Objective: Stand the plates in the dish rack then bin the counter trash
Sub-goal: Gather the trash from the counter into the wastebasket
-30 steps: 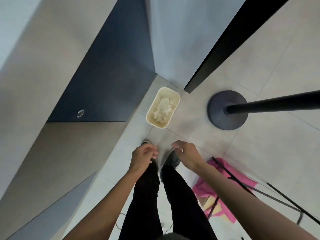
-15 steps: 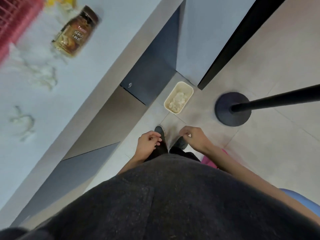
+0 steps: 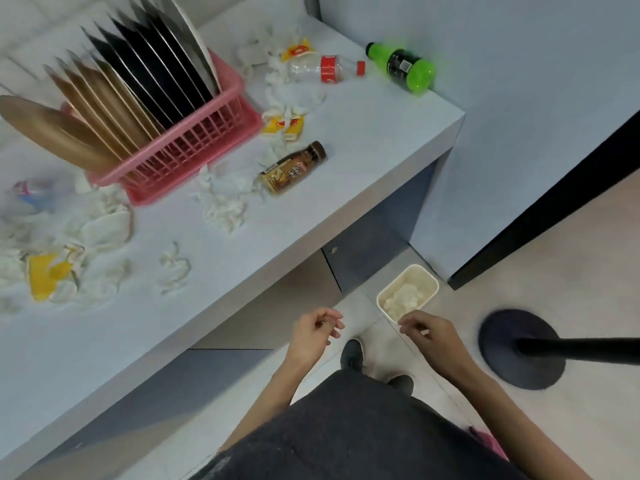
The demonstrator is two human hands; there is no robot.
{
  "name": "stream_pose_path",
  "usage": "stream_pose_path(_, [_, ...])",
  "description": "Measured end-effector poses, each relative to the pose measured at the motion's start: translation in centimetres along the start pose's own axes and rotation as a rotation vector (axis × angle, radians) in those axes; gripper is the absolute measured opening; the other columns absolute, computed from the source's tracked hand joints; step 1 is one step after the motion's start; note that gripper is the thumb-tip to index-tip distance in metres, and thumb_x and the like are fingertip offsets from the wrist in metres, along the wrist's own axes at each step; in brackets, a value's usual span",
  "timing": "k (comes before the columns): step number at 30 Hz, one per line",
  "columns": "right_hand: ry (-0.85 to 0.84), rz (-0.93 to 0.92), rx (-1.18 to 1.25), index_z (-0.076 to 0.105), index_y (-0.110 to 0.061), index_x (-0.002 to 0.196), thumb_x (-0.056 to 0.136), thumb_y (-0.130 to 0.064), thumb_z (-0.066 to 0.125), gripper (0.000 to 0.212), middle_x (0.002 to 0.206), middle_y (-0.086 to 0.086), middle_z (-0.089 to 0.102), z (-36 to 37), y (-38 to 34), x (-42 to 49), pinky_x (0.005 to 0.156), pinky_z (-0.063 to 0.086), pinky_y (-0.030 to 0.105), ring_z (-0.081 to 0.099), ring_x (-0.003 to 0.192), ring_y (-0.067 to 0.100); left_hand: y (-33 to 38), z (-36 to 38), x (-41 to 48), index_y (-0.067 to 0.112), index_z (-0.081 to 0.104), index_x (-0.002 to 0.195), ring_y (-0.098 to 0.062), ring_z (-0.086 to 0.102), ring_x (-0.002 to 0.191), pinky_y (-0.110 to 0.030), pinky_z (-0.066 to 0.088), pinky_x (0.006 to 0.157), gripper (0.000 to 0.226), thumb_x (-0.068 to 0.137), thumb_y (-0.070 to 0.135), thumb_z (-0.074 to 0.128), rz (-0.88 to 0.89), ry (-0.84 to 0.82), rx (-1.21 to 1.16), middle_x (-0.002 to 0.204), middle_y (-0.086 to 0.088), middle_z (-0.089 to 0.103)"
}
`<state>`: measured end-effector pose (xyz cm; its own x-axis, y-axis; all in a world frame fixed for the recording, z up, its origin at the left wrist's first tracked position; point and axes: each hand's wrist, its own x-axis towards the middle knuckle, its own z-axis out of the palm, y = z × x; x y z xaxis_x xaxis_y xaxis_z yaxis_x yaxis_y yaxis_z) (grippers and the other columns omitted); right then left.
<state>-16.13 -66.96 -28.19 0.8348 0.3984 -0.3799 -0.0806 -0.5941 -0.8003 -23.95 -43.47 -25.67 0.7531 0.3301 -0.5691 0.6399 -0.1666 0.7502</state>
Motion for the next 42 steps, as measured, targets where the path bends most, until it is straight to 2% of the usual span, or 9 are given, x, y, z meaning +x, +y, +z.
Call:
stream_pose_path(5, [0.014, -0.066, 0.014, 0.069, -0.034, 0.086, 0.091, -0.005, 0.062, 0.030, 0.088, -0.016, 0.071, -1.2, -2.0, 0.4, 0.073, 0.049, 0.016, 0.062, 0.087, -0.004, 2.1, -1.5, -0.4, 0.017, 0.070, 0.092, -0.007, 0.065, 0.070, -0.019, 0.048, 0.065, 0.030, 0.095, -0.001, 0.046, 0.109, 0.071, 0.004, 0.085, -0.001, 0.073])
stream_pose_path(9, [-0.007, -0.093, 0.040, 0.071, -0.027, 0.092, 0.093, -0.007, 0.061, 0.022, 0.092, -0.015, 0.070, -2.2, -4.4, 1.5, 0.075, 0.048, 0.016, 0.061, 0.088, -0.005, 4.6, -2.4, -0.2, 0.017, 0.071, 0.092, -0.005, 0.065, 0.073, -0.012, 0.045, 0.065, 0.027, 0.098, 0.002, 0.049, 0.227, 0.121, 0.015, 0.084, 0.001, 0.072])
stream_pose_path(14, [-0.017, -0.163, 0.038, 0.069, -0.025, 0.099, 0.094, -0.008, 0.057, 0.022, 0.094, -0.013, 0.070, -3.9, -7.9, 4.0, 0.078, 0.049, 0.014, 0.061, 0.090, -0.006, 8.4, -3.8, 0.9, 0.022, 0.070, 0.095, -0.006, 0.067, 0.083, -0.015, 0.049, 0.079, 0.024, 0.099, 0.009, 0.051, 0.353, 0.169, 0.034, 0.086, 0.006, 0.073])
stream_pose_path(17, [0.001, -0.228, 0.016, 0.070, -0.022, 0.102, 0.094, -0.008, 0.058, 0.020, 0.094, -0.011, 0.070, -5.0, -10.3, 6.3, 0.077, 0.045, 0.006, 0.061, 0.090, -0.005, 11.6, -5.1, 2.6, 0.022, 0.070, 0.095, -0.002, 0.067, 0.083, -0.014, 0.049, 0.076, 0.021, 0.097, 0.008, 0.054, 0.435, 0.234, 0.071, 0.086, 0.010, 0.073])
stream_pose_path(21, [0.014, -0.276, -0.007, 0.070, -0.019, 0.104, 0.094, -0.006, 0.056, 0.021, 0.096, -0.006, 0.071, -6.8, -13.4, 9.9, 0.081, 0.048, 0.010, 0.064, 0.092, 0.003, 15.7, -7.3, 5.7, 0.021, 0.070, 0.103, 0.001, 0.062, 0.090, -0.013, 0.047, 0.072, 0.022, 0.094, 0.007, 0.056, 0.560, 0.304, 0.202, 0.098, 0.013, 0.070])
stream_pose_path(26, [0.072, -0.306, -0.015, 0.070, -0.015, 0.105, 0.095, -0.008, 0.055, 0.019, 0.099, -0.001, 0.071, -9.4, -16.8, 15.0, 0.082, 0.046, 0.010, 0.065, 0.095, 0.009, 19.2, -10.1, 12.6, 0.016, 0.064, 0.121, -0.022, 0.054, 0.108, -0.030, 0.041, 0.088, 0.038, 0.084, 0.007, 0.065, 0.674, 0.400, 0.530, 0.123, 0.000, 0.062])
stream_pose_path(32, [0.182, -0.304, -0.073, 0.068, -0.008, 0.106, 0.090, 0.002, 0.052, 0.025, 0.102, 0.007, 0.069, -13.7, -20.1, 23.0, 0.074, 0.039, 0.003, 0.062, 0.098, 0.018, 20.8, -11.6, 18.5, 0.017, 0.055, 0.132, -0.031, 0.054, 0.113, -0.047, 0.048, 0.089, 0.057, 0.078, 0.019, 0.074, 0.584, 0.296, 0.782, 0.131, -0.005, 0.056])
stream_pose_path(37, [0.362, -0.333, -0.325, 0.062, -0.005, 0.119, 0.086, -0.003, 0.060, 0.033, 0.116, 0.016, 0.059, -18.0, -22.5, 31.3, 0.087, 0.043, 0.031, 0.054, 0.110, 0.030, 19.8, -11.1, 20.5, 0.018, 0.051, 0.136, -0.029, 0.059, 0.110, -0.041, 0.047, 0.084, 0.064, 0.076, 0.016, 0.072, 0.538, 0.244, 0.818, 0.132, -0.003, 0.056])
stream_pose_path(42, [0.386, -0.118, -0.795, 0.045, -0.005, 0.130, 0.091, -0.026, 0.060, 0.047, 0.128, 0.018, 0.046, -19.6, -25.1, 38.5, 0.087, 0.045, 0.041, 0.045, 0.119, 0.036, 19.2, -11.0, 21.2, 0.020, 0.052, 0.137, -0.028, 0.063, 0.104, -0.039, 0.046, 0.079, 0.063, 0.076, 0.015, 0.070, 0.573, 0.276, 0.814, 0.125, -0.001, 0.063])
